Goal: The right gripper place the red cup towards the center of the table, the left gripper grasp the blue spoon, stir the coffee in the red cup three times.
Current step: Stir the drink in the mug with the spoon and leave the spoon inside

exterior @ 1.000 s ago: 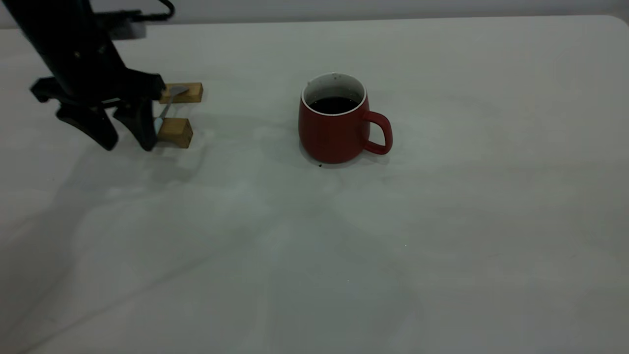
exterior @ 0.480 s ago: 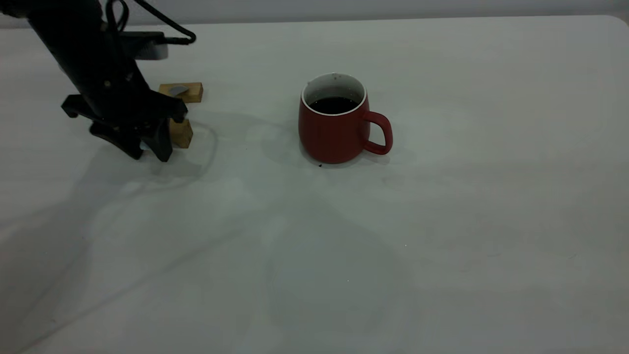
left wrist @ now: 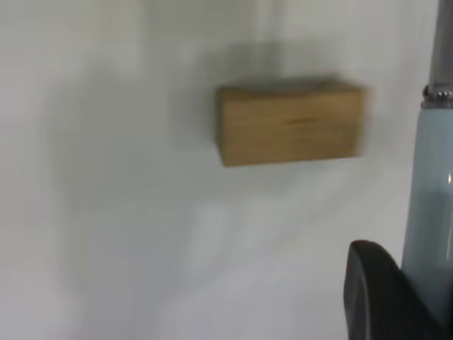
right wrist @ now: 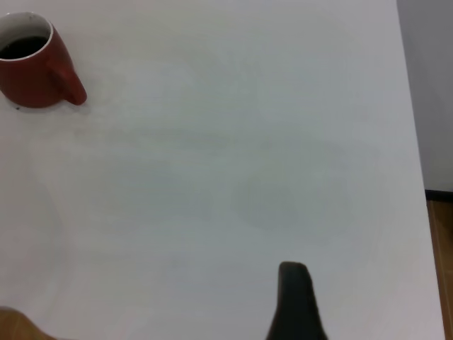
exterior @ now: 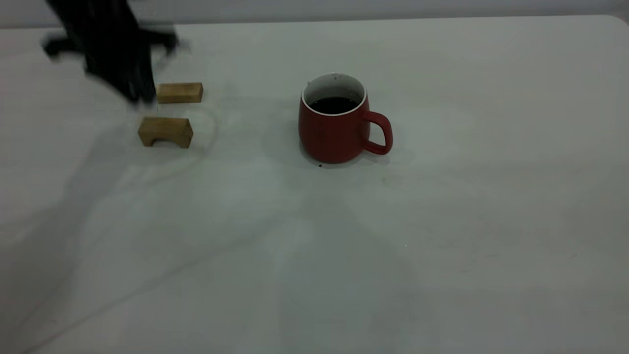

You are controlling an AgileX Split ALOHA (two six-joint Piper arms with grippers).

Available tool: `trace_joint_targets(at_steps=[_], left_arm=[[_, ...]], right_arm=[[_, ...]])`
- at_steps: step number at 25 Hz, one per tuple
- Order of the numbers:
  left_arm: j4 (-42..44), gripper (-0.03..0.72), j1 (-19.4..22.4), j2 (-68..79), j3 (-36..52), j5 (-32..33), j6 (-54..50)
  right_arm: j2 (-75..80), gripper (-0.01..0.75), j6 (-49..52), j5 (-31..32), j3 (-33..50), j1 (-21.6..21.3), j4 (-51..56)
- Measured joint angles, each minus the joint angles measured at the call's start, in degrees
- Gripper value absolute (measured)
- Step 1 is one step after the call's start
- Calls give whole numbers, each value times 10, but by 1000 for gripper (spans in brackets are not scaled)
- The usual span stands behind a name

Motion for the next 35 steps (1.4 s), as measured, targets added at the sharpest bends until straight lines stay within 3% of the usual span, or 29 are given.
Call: trace_joint_targets(at_steps=[6,12,17,22,29,35], left_arm=[[-163,148,0,-37,-71,152,-225],[-422,148,0,-37,-74,247,-434],[-591,148,-6,-33,-74,255,-501],[-683,148,-23,2,-74,256,-568],[-755,148,-40,83,-74,244,-613],[-774,148,-40,140,-74,222,-558]], right_arm=[[0,591,0,0,0,0,0],[0,591,0,0,0,0,0],[0,591,0,0,0,0,0],[0,591,0,0,0,0,0],[0,591,0,0,0,0,0],[0,591,0,0,0,0,0]])
